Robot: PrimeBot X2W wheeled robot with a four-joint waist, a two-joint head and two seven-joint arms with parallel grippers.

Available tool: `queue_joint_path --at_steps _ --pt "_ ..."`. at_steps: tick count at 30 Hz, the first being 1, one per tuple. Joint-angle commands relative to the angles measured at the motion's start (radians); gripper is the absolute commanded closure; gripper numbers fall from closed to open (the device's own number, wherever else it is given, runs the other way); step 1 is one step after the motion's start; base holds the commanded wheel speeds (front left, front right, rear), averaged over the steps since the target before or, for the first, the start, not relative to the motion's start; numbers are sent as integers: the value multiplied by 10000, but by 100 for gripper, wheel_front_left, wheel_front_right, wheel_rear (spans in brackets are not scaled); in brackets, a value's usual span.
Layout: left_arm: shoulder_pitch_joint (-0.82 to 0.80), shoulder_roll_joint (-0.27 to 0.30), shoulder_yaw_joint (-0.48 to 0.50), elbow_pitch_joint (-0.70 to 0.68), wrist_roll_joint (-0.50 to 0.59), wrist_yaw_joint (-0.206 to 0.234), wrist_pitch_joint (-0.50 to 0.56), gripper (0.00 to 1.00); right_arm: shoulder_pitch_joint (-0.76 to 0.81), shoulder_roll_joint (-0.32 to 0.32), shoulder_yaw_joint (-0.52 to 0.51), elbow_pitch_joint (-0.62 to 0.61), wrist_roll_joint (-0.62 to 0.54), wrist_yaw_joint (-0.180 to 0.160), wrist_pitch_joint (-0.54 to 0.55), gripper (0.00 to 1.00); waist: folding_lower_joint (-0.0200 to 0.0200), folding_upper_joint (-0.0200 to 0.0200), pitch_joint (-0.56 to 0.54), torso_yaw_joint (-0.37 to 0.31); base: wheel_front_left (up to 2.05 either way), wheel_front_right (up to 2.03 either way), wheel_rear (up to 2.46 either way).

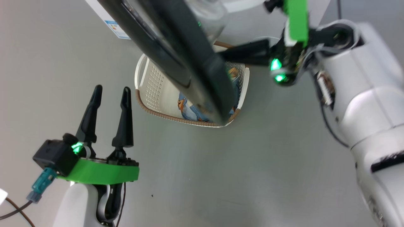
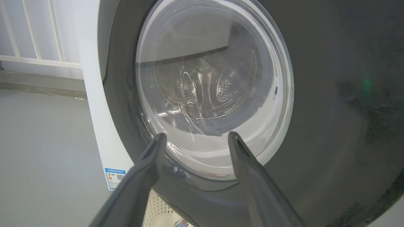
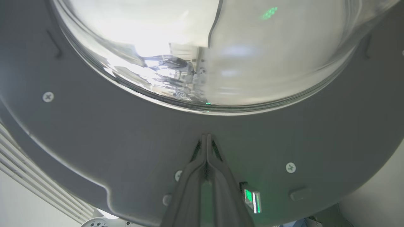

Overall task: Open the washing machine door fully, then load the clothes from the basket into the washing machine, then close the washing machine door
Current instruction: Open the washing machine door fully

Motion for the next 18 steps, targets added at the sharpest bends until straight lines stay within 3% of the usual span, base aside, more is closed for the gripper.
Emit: queue_joint_path --at_steps 1,11,18 --pt "171 221 301 -252 63 -29 -53 0 384 397 574 -542 455 31 -210 100 0 0 -44 25 0 0 0" --pt "228 221 393 -204 66 -29 -53 0 1414 397 4109 -2275 3275 31 -2309 100 0 0 -112 68 0 0 0" --pt "268 221 522 -193 39 -29 -53 0 1202 398 6009 -2713 4865 31 -3633 100 0 0 -148 120 0 0 0"
